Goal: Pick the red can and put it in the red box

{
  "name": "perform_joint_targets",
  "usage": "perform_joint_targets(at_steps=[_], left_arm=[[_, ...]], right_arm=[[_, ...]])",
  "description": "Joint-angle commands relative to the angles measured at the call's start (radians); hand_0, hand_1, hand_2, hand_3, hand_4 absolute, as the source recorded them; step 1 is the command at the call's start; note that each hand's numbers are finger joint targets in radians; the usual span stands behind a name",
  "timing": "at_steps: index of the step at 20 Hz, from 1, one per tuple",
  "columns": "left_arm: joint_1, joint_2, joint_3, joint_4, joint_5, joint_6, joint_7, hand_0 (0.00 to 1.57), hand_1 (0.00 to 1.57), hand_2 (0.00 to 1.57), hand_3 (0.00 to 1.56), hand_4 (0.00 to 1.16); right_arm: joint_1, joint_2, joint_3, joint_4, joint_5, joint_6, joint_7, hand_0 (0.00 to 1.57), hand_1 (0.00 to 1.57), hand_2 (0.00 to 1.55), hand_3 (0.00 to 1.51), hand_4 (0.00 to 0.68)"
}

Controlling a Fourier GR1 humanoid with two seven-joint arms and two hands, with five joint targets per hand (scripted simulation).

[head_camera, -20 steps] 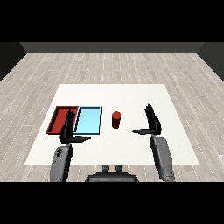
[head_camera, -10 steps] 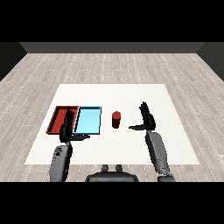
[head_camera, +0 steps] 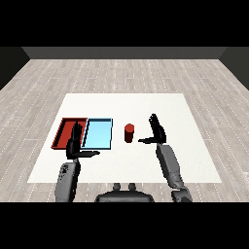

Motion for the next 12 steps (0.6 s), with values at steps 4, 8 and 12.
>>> perform_joint_targets(at_steps=[4, 8, 12], left_arm=[[0.001, -0.004, -0.008, -0.012, -0.006, 0.001, -0.003, 0.0, 0.0, 0.0, 0.0, 0.0], [0.009, -0.02, -0.014, -0.012, 0.001, 0.006, -0.013, 0.0, 0.0, 0.0, 0.0, 0.0], [-0.022, -0.027, -0.019, -0.063, 0.016, 0.024, 0.075, 0.0, 0.0, 0.0, 0.0, 0.0]], right_arm=[[-0.099, 0.011, 0.006, 0.135, -0.006, -0.03, -0.052, 0.0, 0.0, 0.0, 0.0, 0.0], [-0.022, 0.024, 0.14, 0.076, -0.09, -0.11, -0.05, 0.0, 0.0, 0.0, 0.0, 0.0], [-0.064, 0.024, 0.197, 0.246, -0.161, -0.111, -0.19, 0.0, 0.0, 0.0, 0.0, 0.0]])
